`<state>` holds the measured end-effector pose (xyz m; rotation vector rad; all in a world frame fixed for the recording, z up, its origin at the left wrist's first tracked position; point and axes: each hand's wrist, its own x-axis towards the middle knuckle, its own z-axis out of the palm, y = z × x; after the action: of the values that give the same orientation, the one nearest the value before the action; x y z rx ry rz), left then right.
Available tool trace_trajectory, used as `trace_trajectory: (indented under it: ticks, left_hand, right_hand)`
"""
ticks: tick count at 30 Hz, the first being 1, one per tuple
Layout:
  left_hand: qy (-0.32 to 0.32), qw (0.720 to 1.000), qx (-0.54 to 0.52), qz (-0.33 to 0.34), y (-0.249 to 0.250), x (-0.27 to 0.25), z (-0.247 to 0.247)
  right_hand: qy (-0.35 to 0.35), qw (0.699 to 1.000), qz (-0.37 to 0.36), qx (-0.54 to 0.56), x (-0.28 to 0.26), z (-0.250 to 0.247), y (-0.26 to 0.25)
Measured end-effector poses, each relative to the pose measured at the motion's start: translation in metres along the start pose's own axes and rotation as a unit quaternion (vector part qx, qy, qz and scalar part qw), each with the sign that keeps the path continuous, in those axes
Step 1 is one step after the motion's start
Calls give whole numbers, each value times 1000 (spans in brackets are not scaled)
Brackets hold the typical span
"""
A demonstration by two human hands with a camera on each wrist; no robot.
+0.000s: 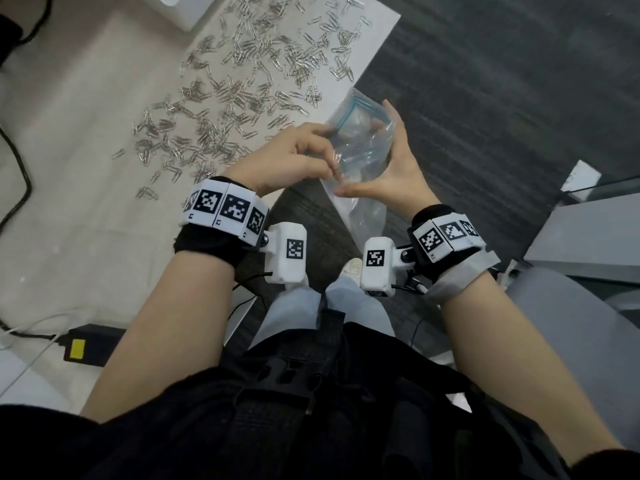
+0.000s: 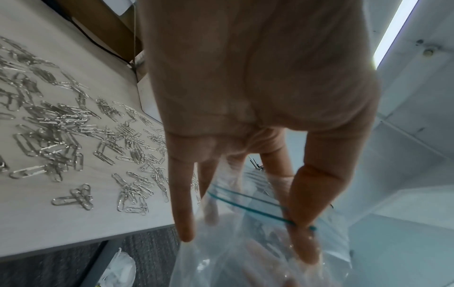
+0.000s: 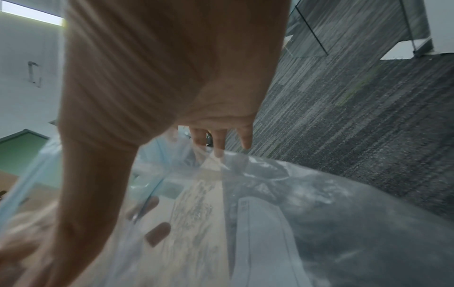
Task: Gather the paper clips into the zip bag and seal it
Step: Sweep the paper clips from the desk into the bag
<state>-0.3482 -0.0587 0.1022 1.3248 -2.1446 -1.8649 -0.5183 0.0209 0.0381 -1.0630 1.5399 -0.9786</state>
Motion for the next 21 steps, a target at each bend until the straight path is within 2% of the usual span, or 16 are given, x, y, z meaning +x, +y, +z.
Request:
trace_trajectory:
  ticks: [5,10,14,21]
  left_hand:
    - [-27,1000,15,-5,-20,-2,-4]
    - [-66,997,18,22,-45,-2,-8]
    - [-49,998,16,29,-63,-1,-11]
    - [42,998,27,23,-86,1,-11]
  right_hand:
    - [-63,995,2,73,3,18,18]
    - [-56,990,35,126,5,46,32]
    - [-9,994,44,104,3,57,41]
    - [107,992,22,56,-3,72,56]
